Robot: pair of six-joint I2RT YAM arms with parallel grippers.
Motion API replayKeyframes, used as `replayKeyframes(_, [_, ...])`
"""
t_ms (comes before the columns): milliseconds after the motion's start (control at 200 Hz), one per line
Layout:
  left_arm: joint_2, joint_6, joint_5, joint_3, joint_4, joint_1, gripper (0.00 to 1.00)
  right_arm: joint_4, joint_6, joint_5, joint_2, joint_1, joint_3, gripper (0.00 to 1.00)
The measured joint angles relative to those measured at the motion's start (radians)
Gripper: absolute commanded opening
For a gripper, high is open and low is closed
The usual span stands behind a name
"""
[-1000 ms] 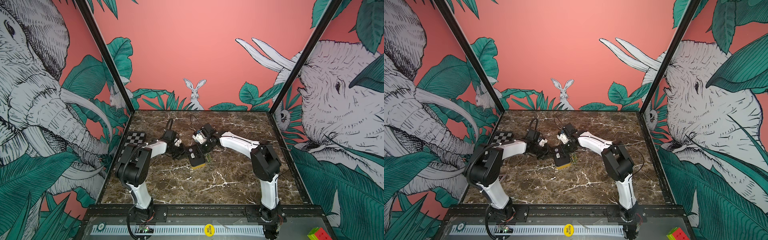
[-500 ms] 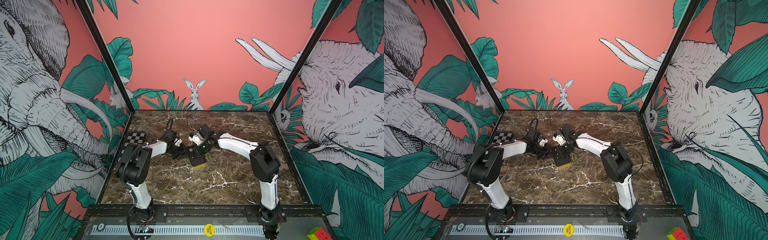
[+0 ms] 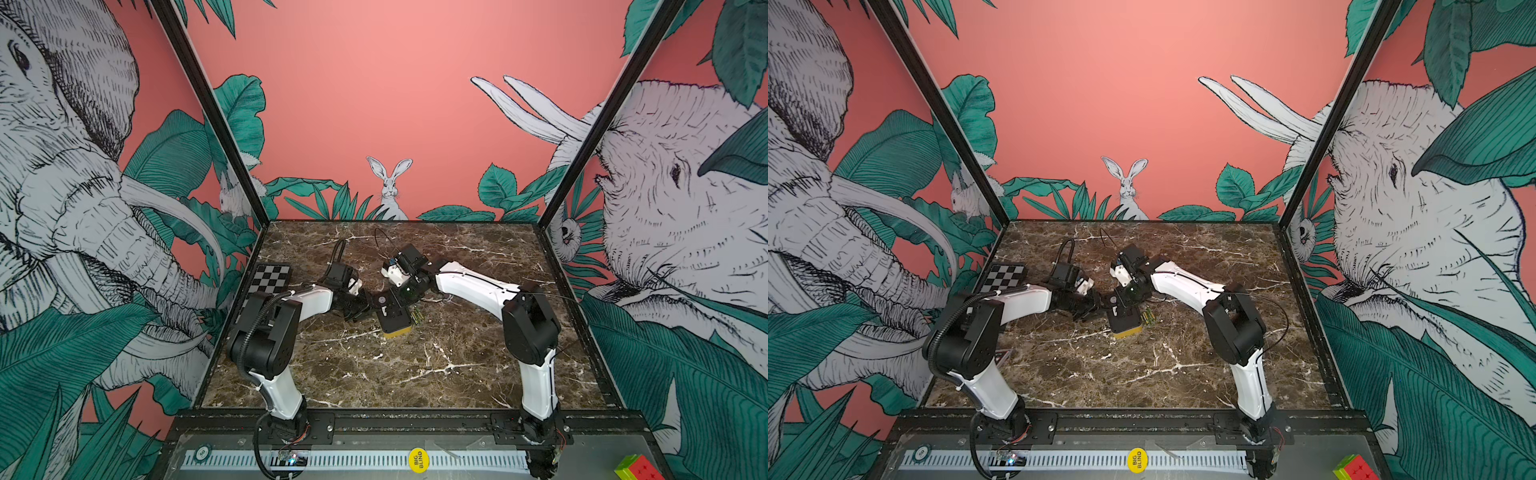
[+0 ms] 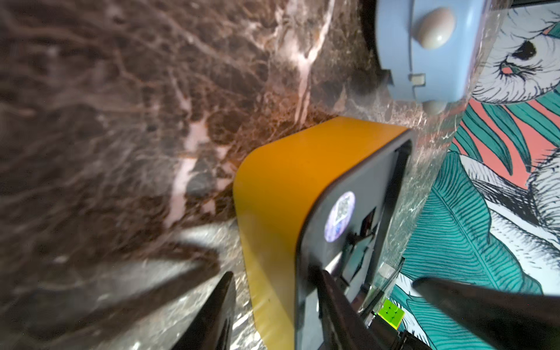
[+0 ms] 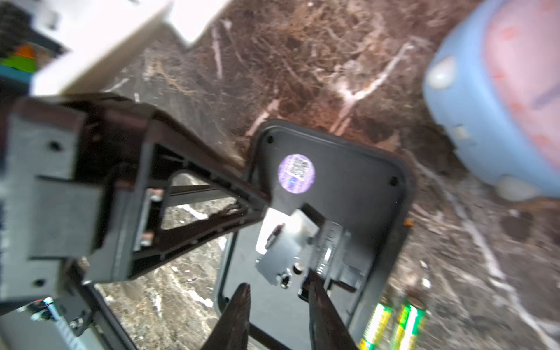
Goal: Insert the battery into the alarm
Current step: Remove the cover from the alarm.
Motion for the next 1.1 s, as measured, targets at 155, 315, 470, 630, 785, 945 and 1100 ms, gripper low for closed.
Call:
replayKeyframes(155, [-0.081,0.005,-0.029,-0.003,-0.017,0.007,0.54,-0.06,0.0,0.067,0.031,0.024,0.068,0.33])
replayKeyframes(315, [-0.181,0.016,-0.047,-0.016,-0.028,0.043,0.55,-0.121,0.001,0.095,0.089,0.05,0.141,0.32])
replayKeyframes(470, [-0.241,0.029,-0.061,-0.062,-0.038,0.078,0.55,-0.17,0.004,0.108,0.149,0.066,0.202,0.3])
replayKeyframes(630, [-0.248,0.033,-0.066,-0.1,-0.049,0.084,0.55,-0.206,0.012,0.116,0.182,0.072,0.237,0.28])
replayKeyframes(785, [-0.248,0.033,-0.065,-0.109,-0.049,0.084,0.55,-0.224,0.014,0.116,0.187,0.073,0.243,0.25])
replayKeyframes(945, [-0.248,0.033,-0.065,-0.109,-0.049,0.084,0.55,-0.237,0.014,0.116,0.198,0.074,0.269,0.23])
replayKeyframes(1100, [-0.248,0.033,-0.065,-0.113,-0.048,0.084,0.54,-0.247,0.012,0.118,0.206,0.079,0.285,0.24])
